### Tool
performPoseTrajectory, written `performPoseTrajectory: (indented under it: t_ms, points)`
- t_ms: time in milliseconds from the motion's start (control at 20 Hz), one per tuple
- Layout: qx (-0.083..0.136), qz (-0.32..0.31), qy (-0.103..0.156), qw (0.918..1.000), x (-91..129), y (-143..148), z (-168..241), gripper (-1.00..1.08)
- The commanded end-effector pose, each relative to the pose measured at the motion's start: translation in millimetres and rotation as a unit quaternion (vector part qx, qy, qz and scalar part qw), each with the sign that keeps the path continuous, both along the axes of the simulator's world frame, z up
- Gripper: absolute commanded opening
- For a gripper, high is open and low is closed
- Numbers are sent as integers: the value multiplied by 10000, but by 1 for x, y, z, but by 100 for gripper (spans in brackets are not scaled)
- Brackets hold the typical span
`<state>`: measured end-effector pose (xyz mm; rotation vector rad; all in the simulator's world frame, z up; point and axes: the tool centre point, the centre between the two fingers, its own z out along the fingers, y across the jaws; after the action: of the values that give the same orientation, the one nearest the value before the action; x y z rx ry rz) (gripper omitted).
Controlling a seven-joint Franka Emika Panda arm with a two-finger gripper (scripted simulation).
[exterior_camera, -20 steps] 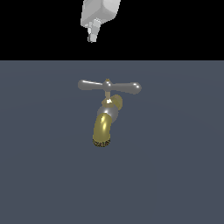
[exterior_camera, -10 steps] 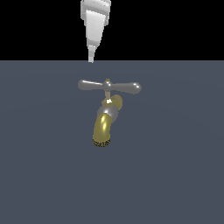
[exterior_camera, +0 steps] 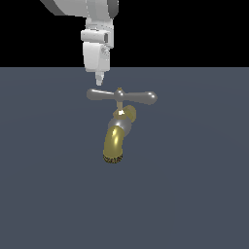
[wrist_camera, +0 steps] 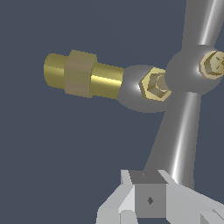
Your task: Turn on the faucet by rotating a designated handle.
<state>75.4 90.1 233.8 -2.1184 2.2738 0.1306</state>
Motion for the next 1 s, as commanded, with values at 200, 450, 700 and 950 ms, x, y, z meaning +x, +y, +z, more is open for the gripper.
performPoseTrajectory:
  t_ms: [200,450,700,950]
  points:
    - [-270,-556,-71,9981,15,8,-23,-100]
    - [-387,-780,-118,9961,21,11,-32,-100]
    - [-426,-853,-136,9954,23,13,-35,-100]
    - [-425,-847,-134,9954,21,14,-35,-100]
